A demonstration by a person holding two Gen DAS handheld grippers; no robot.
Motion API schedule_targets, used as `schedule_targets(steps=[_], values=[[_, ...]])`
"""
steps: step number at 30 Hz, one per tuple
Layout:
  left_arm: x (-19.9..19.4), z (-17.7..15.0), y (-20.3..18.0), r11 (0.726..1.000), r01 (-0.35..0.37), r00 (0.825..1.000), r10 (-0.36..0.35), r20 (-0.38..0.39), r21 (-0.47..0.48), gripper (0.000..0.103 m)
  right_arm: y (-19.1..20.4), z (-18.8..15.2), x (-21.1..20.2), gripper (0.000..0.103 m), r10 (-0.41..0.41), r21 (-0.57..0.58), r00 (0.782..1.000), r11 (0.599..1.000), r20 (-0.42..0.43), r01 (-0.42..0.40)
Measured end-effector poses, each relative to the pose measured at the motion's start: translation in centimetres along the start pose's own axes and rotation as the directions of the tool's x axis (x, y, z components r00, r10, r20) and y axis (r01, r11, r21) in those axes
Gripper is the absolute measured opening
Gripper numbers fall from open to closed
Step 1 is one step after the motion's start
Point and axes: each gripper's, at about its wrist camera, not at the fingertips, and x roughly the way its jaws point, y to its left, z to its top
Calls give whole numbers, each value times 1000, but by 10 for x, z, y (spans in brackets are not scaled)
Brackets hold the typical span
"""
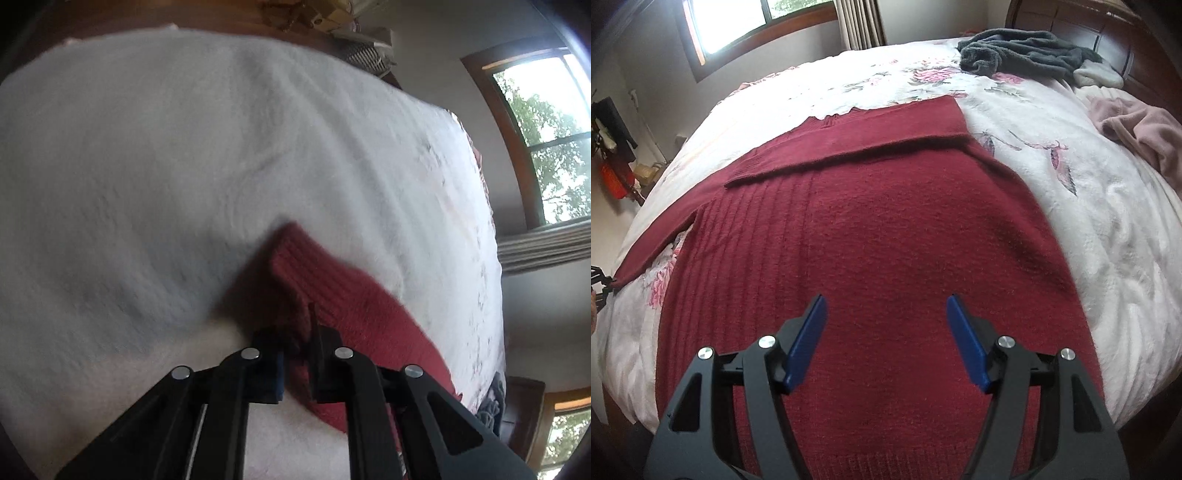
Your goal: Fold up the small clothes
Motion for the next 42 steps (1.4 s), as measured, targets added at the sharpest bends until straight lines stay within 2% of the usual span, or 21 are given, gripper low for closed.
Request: schedule_targets(steps=[3,6,9,10,12,13,18,22,27,33,35,37,38,39,40,42], values=[[-24,-6,-42,995,62,997,-65,47,78,8,-6,6,-5,67,14,29,1000,999,2,-14],[-49,-18,-107,968,135,986,-152,67,210,8,-12,12,-9,67,37,51,999,998,-3,-37],[-67,-44,-182,911,196,972,-230,53,362,8,-20,16,-14,67,58,92,998,994,-6,-57],[-71,-56,-210,883,213,967,-252,41,418,8,-23,17,-16,67,63,109,998,992,-2,-62],[-72,-78,-250,838,221,963,-269,27,499,8,-29,19,-22,67,74,138,997,988,7,-74],[-69,-93,-278,801,218,962,-273,17,557,8,-32,19,-23,67,79,147,997,986,8,-79],[-41,-174,-355,667,223,964,-259,-59,711,8,-47,20,-32,67,91,179,996,979,16,-93],[-6,-237,-389,597,242,966,-226,-129,765,8,-61,20,-33,68,87,204,996,975,17,-88],[43,-307,-399,527,262,965,-149,-216,808,8,-75,15,-23,68,85,243,996,967,-4,-82],[103,-367,-391,475,269,959,-55,-277,838,8,-77,12,-5,68,100,276,995,957,-30,-88],[120,-381,-385,457,285,949,-12,-315,842,10,-75,17,-1,68,113,272,993,957,-36,-99],[136,-395,-375,436,280,945,33,-326,855,22,-73,25,5,72,156,279,987,950,-46,-137],[139,-398,-370,431,266,948,46,-316,862,39,-72,33,12,81,201,287,977,942,-68,-174],[138,-398,-362,433,251,953,48,-300,866,53,-70,39,16,87,230,294,969,935,-84,-197],[135,-396,-356,443,252,953,43,-300,860,56,-69,46,21,87,257,298,962,929,-94,-219],[121,-382,-328,529,280,941,15,-339,801,62,-65,70,32,87,329,305,939,909,-102,-285]])
